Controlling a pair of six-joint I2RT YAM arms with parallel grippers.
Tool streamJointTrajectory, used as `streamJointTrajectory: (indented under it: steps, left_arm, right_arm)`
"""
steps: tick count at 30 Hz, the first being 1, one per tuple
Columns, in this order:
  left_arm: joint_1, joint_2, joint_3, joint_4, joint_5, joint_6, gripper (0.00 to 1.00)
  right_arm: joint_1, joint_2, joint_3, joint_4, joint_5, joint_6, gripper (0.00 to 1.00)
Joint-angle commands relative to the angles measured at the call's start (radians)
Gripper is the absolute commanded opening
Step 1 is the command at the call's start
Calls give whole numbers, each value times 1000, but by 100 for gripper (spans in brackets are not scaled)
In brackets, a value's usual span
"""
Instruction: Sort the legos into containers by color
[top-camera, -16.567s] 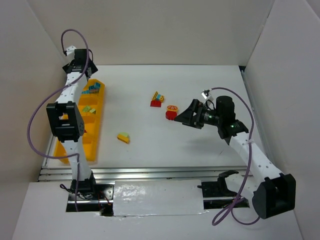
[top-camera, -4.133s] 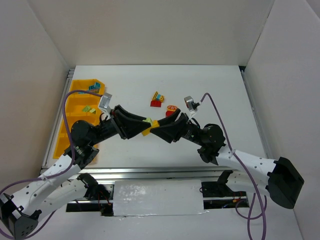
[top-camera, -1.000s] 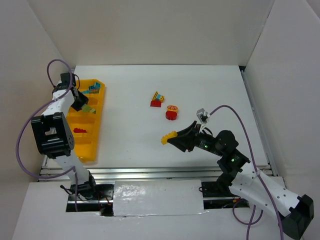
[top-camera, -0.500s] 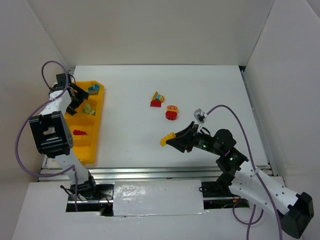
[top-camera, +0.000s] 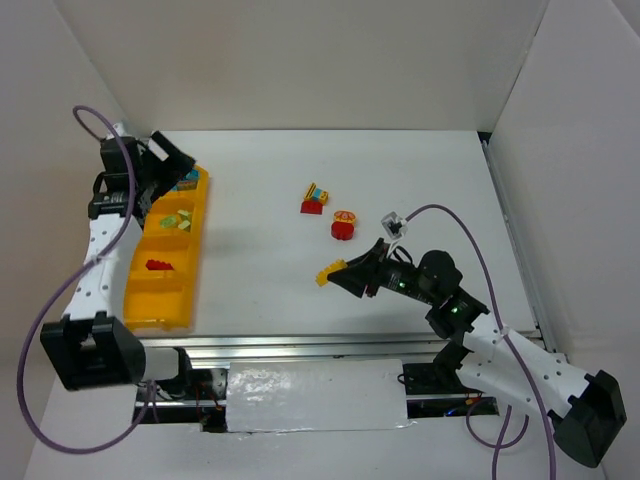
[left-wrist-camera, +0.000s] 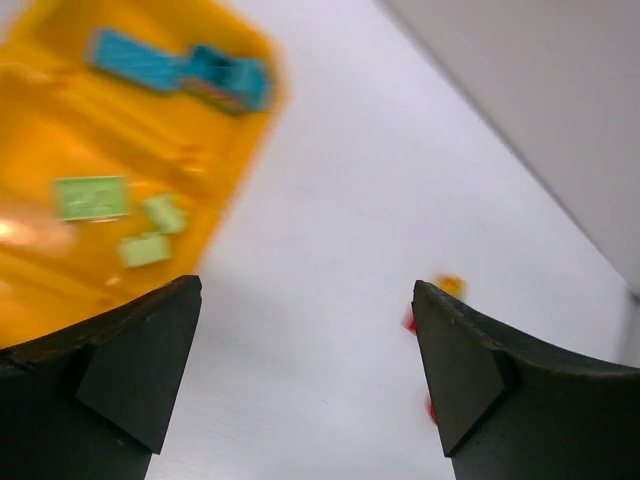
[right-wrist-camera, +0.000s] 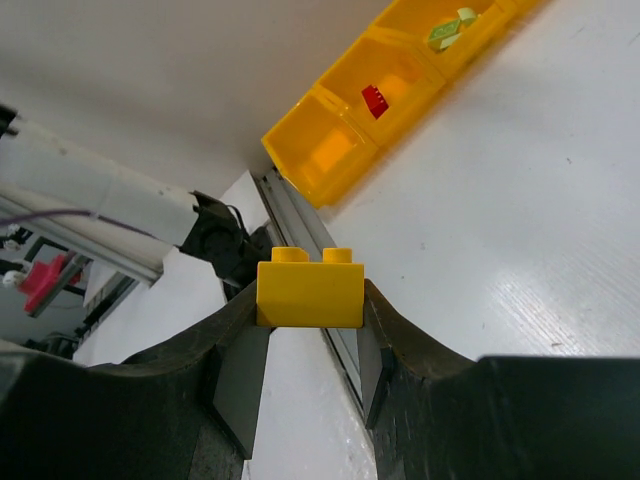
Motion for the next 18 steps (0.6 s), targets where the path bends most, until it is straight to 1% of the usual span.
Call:
streamJointTrajectory:
  steps: [1, 2, 3, 4, 6, 7, 9, 10, 11, 12, 13, 14, 15, 17, 18]
  left_arm:
    - [-139, -140, -50, 142, 277, 111, 100]
    - [-166, -168, -76, 170, 352, 121, 100]
    - [-187, -230, -108, 266, 435, 124, 100]
    - [-235, -258, -191, 327, 594, 104, 100]
    - [-284, -341, -262, 442, 730, 87, 99]
    - [-337, -361, -306, 501, 823, 84, 99]
    - [-391, -415, -332, 523, 890, 75, 100]
    - [-442, -430, -370, 588, 948, 58, 99]
    - [-474, -461, -422, 643, 974, -1, 99]
    - [-541, -472, -447, 761, 992, -28, 99]
    - [-577, -481, -464, 791, 1011, -35, 98]
    - [-614, -492, -478, 800, 1013, -8, 98]
    - [-679, -496, -475, 741, 1003, 27, 97]
    - [-732, -498, -461, 670, 950, 119, 97]
    - [-764, -495, -455, 647, 939, 136, 96]
  right_arm:
    - [-6, 12, 57, 77, 34, 53, 0]
    - [-6, 12, 60, 82, 36, 75, 0]
    - [-6, 12, 66, 83, 34, 82, 0]
    - [-10, 12, 81, 82, 31, 93, 0]
    - [-10, 8, 96, 79, -3, 105, 0]
    - [-16, -3, 107, 79, -13, 113, 0]
    - [-18, -15, 116, 77, -41, 116, 0]
    - [-21, -27, 126, 74, -50, 115, 0]
    - [-21, -32, 130, 79, -79, 113, 0]
    - [-23, -37, 133, 99, -105, 109, 0]
    - [-24, -35, 139, 103, -154, 109, 0]
    - [-24, -32, 153, 109, -174, 109, 0]
    - [-26, -28, 159, 110, -191, 116, 0]
    - [-27, -24, 170, 114, -230, 128, 0]
    - [-27, -18, 173, 119, -247, 136, 0]
